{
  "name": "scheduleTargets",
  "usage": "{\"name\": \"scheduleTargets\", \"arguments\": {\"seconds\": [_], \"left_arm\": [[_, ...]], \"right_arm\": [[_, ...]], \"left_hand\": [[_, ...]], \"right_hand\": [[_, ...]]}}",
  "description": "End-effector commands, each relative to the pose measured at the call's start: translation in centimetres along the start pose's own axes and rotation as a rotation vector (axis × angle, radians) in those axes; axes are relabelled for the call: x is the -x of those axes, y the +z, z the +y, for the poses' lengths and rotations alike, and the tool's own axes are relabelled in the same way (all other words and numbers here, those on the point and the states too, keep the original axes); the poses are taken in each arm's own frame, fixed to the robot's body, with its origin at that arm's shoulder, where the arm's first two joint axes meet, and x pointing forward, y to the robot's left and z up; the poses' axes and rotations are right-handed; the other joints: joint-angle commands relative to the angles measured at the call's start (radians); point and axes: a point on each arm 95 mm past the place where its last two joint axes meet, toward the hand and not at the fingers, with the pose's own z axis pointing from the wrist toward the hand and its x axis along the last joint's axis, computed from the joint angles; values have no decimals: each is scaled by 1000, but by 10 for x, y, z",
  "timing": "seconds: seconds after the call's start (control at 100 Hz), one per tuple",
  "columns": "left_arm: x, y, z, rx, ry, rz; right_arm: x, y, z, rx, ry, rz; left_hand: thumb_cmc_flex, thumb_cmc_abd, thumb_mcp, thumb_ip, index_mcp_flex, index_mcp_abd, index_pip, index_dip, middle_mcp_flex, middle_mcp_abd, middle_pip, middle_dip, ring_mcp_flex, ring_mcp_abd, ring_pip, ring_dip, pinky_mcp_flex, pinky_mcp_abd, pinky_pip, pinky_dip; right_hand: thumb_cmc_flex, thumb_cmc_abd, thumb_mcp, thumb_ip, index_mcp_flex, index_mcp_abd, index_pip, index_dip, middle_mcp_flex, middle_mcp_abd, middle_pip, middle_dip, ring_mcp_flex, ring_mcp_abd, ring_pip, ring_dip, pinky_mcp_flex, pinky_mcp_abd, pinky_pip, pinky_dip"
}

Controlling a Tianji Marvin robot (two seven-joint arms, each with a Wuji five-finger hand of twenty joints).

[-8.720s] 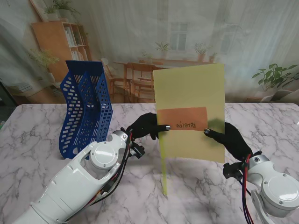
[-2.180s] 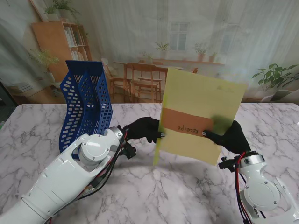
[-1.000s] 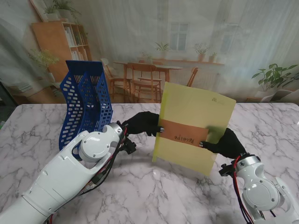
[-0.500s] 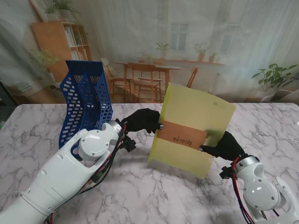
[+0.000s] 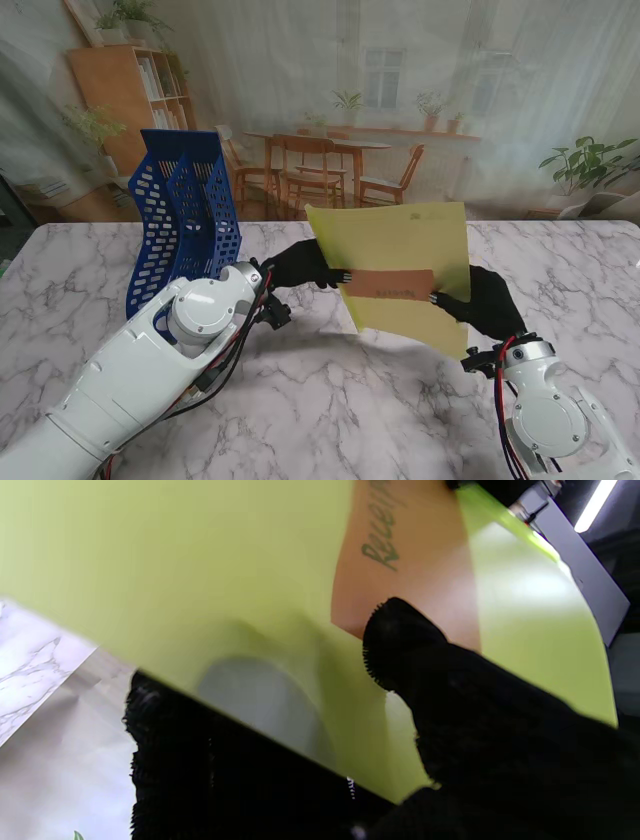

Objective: Open the sliding file folder, put the receipt in and insert it into the document holder

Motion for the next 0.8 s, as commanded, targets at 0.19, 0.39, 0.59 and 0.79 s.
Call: {"name": "scheduleTargets", "arguments": {"seconds": [0.19,0.39,0.59,0.79], "left_arm": [[25,1,22,49,-46,-70],[37,3,32,78,-74,-110],[46,4,40,112,-95,-139],[50,6,50,148,-119,-149]], "right_arm": [[-14,-1,4,70,74,49],[-19,-1,8,97,105,68],[-23,0,11,113,119,84],[-24,1,12,117,123,89]], "left_hand": [[-19,53,-29,23,-86,-47,-122,1,-203,-9,-56,-68,-79,12,-53,-14,-64,-48,-72,-9],[-68,67,-34,29,-167,-28,-239,-73,-369,18,-112,-114,-147,11,-83,-24,-111,-61,-124,-21],[-86,44,-35,28,-203,-7,-317,-133,-374,7,-118,-124,-153,10,-91,-30,-114,-61,-128,-19],[-90,27,-32,29,-180,-43,-314,-142,-338,-36,-106,-120,-153,2,-96,-32,-114,-64,-133,-21]], "right_hand": [[79,23,68,39,38,-99,107,46,12,-13,14,6,21,-32,30,-10,17,-24,17,-1],[80,26,67,39,34,-102,114,43,11,-19,19,4,22,-35,30,-9,17,-24,18,-2],[79,28,66,39,31,-104,118,41,10,-24,24,2,21,-38,33,-8,20,-28,17,-3],[79,29,65,39,29,-107,120,40,9,-24,26,1,21,-40,30,-9,20,-28,17,-4]]}}
